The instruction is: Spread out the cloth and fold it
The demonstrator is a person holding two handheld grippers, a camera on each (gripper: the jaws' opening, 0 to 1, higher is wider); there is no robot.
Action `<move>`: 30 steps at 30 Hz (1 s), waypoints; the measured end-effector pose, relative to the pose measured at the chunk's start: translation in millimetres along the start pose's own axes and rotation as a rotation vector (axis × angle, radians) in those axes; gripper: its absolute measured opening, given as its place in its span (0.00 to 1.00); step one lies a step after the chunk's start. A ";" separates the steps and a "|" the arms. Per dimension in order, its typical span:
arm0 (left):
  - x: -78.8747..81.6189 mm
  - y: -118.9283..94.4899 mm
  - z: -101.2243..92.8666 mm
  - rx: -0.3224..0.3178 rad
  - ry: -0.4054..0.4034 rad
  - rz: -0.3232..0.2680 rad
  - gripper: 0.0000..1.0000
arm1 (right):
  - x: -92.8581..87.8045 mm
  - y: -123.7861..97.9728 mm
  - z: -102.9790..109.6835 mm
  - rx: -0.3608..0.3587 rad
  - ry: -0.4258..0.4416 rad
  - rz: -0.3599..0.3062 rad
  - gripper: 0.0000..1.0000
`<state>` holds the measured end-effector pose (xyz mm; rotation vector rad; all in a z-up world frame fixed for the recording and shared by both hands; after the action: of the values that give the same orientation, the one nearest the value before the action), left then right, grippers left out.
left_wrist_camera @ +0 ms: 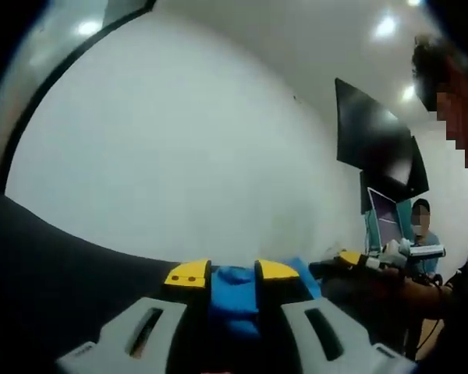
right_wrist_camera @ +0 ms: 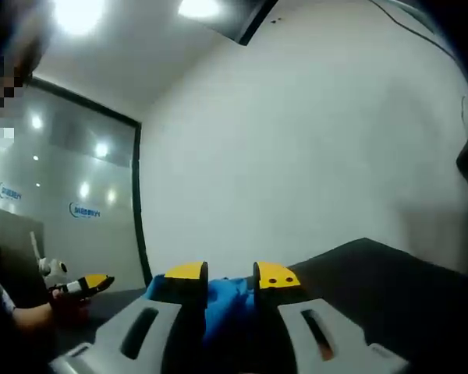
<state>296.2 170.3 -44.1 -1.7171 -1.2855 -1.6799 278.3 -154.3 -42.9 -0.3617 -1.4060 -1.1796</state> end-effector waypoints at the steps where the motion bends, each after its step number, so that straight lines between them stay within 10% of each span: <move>1: -1.2 -0.2 0.1 -0.002 0.004 0.008 0.25 | 0.0 0.0 0.5 0.001 0.000 -0.001 0.21; 14: -24.0 4.6 -15.7 -0.055 0.121 0.110 0.25 | -0.4 1.3 -0.7 0.000 0.002 -0.006 0.21; 24: -64.9 9.9 -30.8 -0.137 0.129 0.344 0.30 | -0.8 0.6 0.6 0.004 0.001 -0.003 0.21; 30: -70.6 9.7 -36.8 -0.160 0.106 0.381 0.35 | -0.2 0.8 0.6 0.004 0.002 -0.005 0.21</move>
<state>294.8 113.1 -100.3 -1.7981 -0.7349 -1.6518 278.6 -153.3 -42.6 -0.3545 -1.4077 -1.1805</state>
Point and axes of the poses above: the point that each gripper's makers call its tool centre point, and the gripper's own axes: y roughly forward along the fingers, z roughly to its left, x roughly out of its top, the point moved 2 cm from there along -y, roughly backward along the fingers, and after that the axes turned 8 degrees about x, right-handed, at the moved point
